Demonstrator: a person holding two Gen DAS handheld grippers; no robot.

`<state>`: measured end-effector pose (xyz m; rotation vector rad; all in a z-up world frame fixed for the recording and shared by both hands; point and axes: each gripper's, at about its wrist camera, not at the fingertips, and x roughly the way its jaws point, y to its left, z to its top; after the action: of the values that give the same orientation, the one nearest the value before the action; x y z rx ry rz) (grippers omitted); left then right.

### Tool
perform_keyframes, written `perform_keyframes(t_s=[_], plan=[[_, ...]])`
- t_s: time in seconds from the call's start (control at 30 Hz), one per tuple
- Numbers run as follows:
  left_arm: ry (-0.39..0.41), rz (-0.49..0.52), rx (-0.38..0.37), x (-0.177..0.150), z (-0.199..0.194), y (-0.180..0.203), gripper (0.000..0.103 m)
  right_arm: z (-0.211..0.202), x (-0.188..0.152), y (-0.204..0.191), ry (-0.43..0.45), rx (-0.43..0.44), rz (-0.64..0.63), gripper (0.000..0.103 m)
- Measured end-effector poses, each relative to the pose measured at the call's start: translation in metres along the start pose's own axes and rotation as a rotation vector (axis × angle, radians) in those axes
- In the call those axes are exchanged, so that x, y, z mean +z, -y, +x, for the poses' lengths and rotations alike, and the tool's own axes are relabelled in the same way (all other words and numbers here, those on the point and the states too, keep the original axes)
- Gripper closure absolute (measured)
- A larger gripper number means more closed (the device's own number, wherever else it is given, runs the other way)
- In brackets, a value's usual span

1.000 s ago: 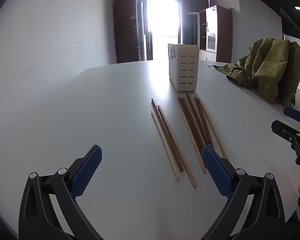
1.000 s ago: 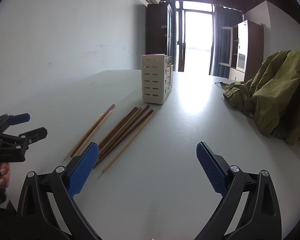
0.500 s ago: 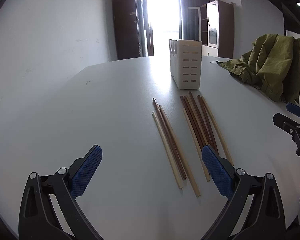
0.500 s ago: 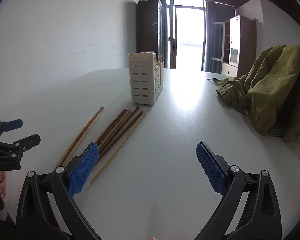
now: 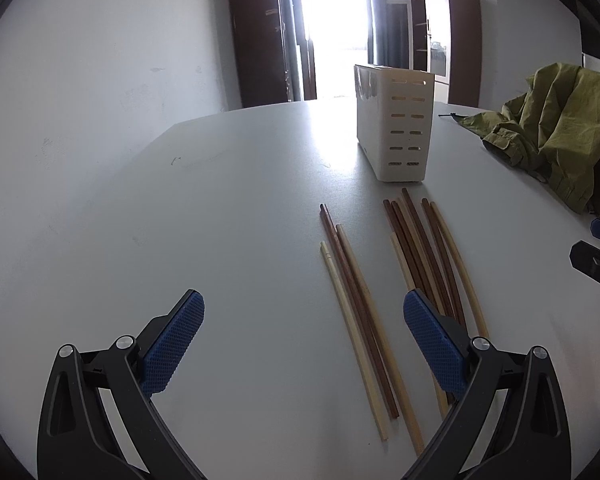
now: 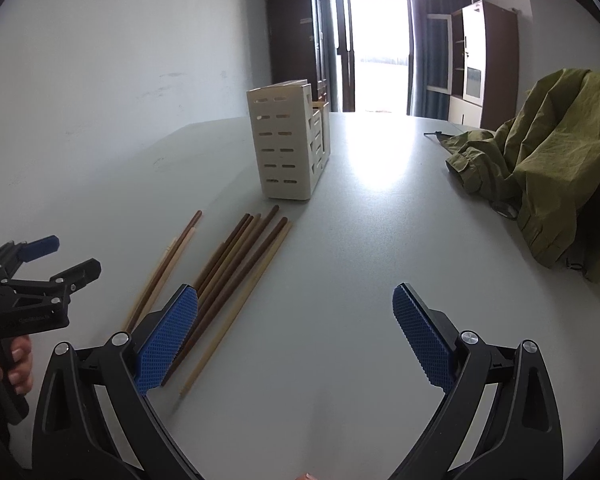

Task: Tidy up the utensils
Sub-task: 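Close the left gripper on a light chopstick while the right gripper grasps another light chopstick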

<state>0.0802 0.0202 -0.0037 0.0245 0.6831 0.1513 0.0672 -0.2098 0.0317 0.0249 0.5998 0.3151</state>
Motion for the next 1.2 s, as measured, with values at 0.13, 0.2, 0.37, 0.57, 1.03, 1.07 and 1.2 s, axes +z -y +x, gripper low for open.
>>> perform_keyframes(t_s=[0.13, 0.2, 0.37, 0.57, 1.03, 1.07, 1.2], plan=[[-0.006, -0.011, -0.021, 0.007, 0.003, -0.003, 0.006, 0.012, 0.013, 0.004, -0.022, 0.009, 0.014, 0.004], [-0.008, -0.009, -0.014, 0.011, 0.007, -0.005, 0.006, 0.02, 0.017, 0.004, -0.045, 0.01, 0.013, 0.004], [-0.054, -0.018, -0.021, 0.021, 0.026, -0.012, 0.006, 0.041, 0.028, 0.003, -0.101, 0.008, 0.006, 0.004], [-0.099, 0.032, 0.003, 0.043, 0.048, -0.012, 0.006, 0.063, 0.043, -0.003, -0.157, 0.028, 0.011, 0.004], [-0.286, 0.054, -0.065, 0.062, 0.093, -0.017, 0.006, 0.112, 0.062, -0.001, -0.3, 0.029, 0.047, 0.004], [-0.302, 0.046, -0.069, 0.062, 0.097, -0.018, 0.006, 0.115, 0.062, -0.001, -0.312, 0.028, 0.049, 0.004], [-0.362, 0.014, -0.089, 0.061, 0.11, -0.023, 0.006, 0.129, 0.066, 0.0, -0.363, 0.034, 0.054, 0.004]])
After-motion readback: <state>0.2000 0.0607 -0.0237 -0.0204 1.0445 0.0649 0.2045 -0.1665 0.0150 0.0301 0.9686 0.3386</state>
